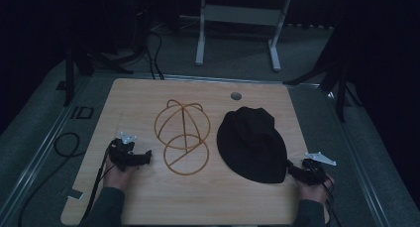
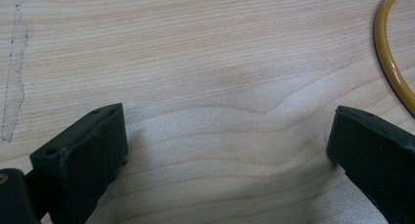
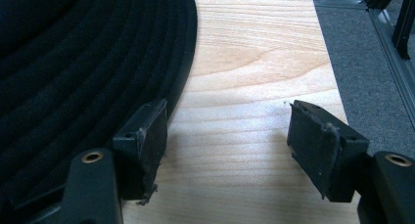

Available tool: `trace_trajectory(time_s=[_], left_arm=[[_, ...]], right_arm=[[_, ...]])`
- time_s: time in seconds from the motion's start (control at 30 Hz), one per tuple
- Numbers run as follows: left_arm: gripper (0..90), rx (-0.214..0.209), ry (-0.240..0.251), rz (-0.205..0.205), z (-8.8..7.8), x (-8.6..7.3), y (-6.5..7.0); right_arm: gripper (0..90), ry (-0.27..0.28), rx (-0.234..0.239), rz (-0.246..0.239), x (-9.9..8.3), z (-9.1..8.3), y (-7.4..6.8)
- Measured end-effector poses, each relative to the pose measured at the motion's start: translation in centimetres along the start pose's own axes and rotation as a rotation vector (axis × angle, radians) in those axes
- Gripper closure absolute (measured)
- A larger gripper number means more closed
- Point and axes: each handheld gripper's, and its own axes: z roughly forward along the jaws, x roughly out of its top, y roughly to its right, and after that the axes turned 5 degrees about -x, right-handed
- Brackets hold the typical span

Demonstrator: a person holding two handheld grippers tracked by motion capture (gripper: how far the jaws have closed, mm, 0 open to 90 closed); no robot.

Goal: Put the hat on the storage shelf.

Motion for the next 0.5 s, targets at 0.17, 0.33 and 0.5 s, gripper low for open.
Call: trace_trajectory(time_s=[0.17, 0.33, 0.5], left_arm=[[1.8, 0.000, 0.000, 0.000, 0.0, 0.0, 0.0], [1.8, 0.000, 0.000, 0.000, 0.0, 0.0, 0.0], [1.8, 0.000, 0.000, 0.000, 0.0, 0.0, 0.0]], right_arm=[[31.1, 0.000, 0.001, -0.001, 0.0, 0.0, 0.0], [47.8, -0.042, 0.060, -0.057, 0.7, -0.2, 0.4], [51.7, -0.070, 0.105, -0.148, 1.8, -0.8, -0.2]])
